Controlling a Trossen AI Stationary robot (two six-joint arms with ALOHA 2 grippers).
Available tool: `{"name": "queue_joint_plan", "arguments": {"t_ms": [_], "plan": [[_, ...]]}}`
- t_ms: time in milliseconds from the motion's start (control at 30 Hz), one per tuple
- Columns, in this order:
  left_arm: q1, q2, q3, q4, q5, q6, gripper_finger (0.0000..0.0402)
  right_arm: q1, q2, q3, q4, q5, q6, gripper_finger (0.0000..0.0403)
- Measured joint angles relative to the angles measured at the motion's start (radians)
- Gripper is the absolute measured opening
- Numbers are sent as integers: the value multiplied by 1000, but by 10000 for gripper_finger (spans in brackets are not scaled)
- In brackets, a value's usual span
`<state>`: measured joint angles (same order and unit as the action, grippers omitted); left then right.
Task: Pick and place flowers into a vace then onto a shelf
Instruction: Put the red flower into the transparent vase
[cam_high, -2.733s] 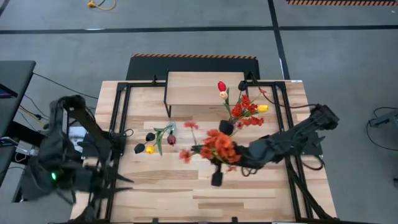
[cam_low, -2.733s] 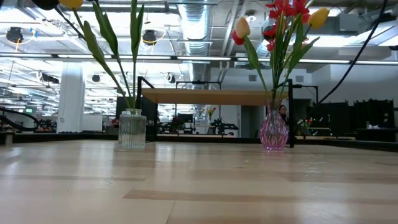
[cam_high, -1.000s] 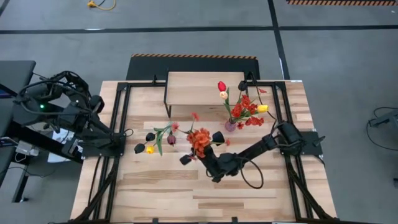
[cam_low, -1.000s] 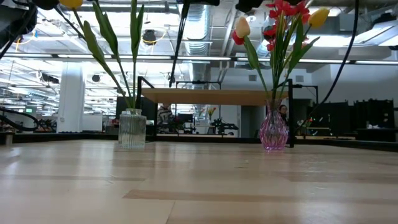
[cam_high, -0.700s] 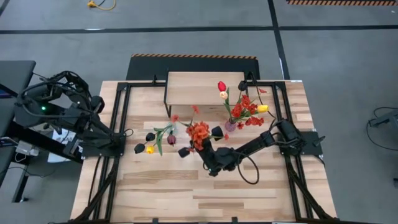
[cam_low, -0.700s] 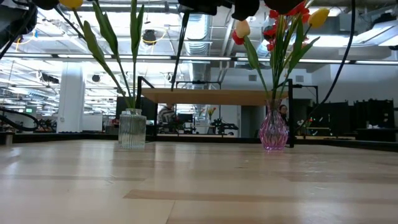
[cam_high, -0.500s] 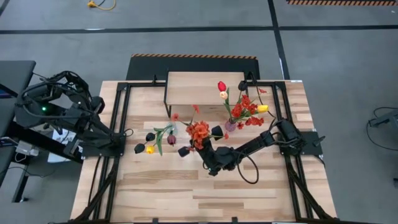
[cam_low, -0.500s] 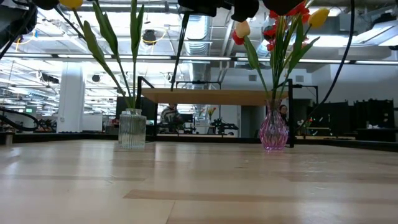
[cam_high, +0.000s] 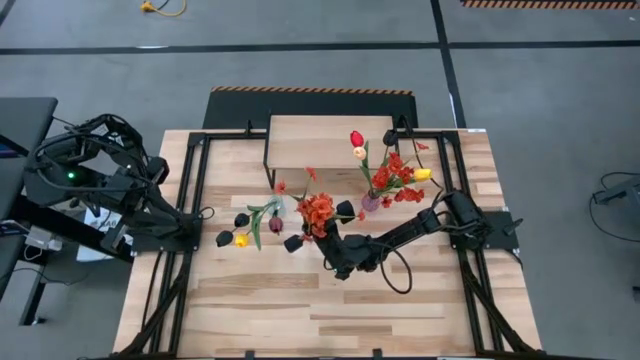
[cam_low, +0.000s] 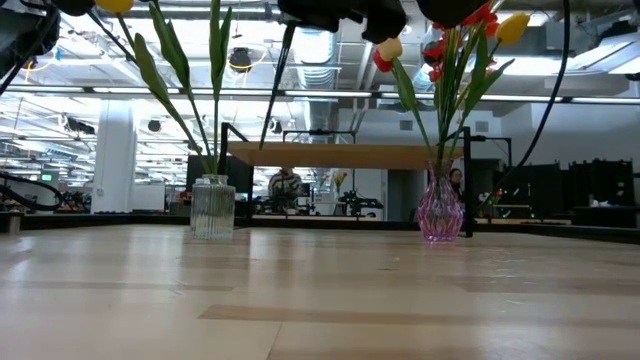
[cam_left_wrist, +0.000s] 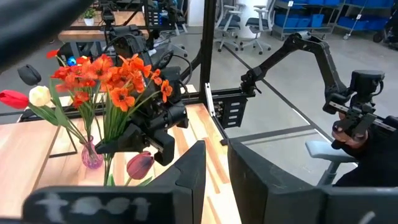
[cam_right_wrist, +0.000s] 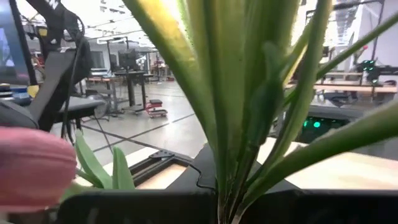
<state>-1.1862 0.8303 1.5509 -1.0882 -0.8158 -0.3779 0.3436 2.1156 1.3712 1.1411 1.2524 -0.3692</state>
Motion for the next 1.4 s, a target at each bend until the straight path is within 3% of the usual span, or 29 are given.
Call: {"name": "queue_joint_plan", "arguments": {"t_ms": [1400], "plan": [[0, 0, 0, -28, -9, 12, 57, -58, -1, 0, -31, -155, 81, 0]]}}
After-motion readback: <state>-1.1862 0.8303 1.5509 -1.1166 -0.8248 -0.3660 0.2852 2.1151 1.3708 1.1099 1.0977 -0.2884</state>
